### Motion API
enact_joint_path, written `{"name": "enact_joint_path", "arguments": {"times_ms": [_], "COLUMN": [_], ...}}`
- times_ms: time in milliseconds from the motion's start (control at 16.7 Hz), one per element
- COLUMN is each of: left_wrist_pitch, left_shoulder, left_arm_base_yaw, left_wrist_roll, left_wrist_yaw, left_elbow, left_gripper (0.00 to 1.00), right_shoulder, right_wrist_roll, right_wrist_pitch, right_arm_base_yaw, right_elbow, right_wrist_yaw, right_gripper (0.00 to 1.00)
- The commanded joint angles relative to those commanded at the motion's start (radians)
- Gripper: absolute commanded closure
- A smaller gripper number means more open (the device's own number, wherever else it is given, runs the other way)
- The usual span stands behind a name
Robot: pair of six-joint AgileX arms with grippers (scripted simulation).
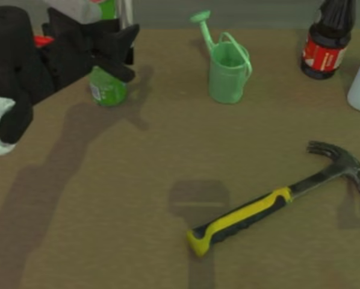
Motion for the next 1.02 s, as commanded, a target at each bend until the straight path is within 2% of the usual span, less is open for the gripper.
{"name": "enact_joint_path", "arguments": {"times_ms": [240, 600, 780, 1020], "left_wrist_pitch": [0.085, 0.081, 0.065, 0.031], "left_shoulder": [-0.045, -0.048, -0.088, -0.164], "left_arm_base_yaw": [0.006, -0.016, -0.104, -0.279], "left_wrist_roll": [0.022, 0.021, 0.016, 0.004], "left_wrist_yaw": [0.04, 0.022, -0.072, -0.262], "left_elbow": [-0.026, -0.023, -0.032, -0.055], "left_gripper": [1.0, 1.0, 1.0, 1.0], "right_shoulder": [0.0, 0.0, 0.0, 0.0], "right_wrist_roll": [0.0, 0.0, 0.0, 0.0], "right_wrist_pitch": [0.0, 0.0, 0.0, 0.0], "right_arm_base_yaw": [0.0, 0.0, 0.0, 0.0], "right_elbow": [0.0, 0.0, 0.0, 0.0], "right_wrist_yaw": [0.0, 0.0, 0.0, 0.0], "right_gripper": [0.0, 0.0, 0.0, 0.0]}}
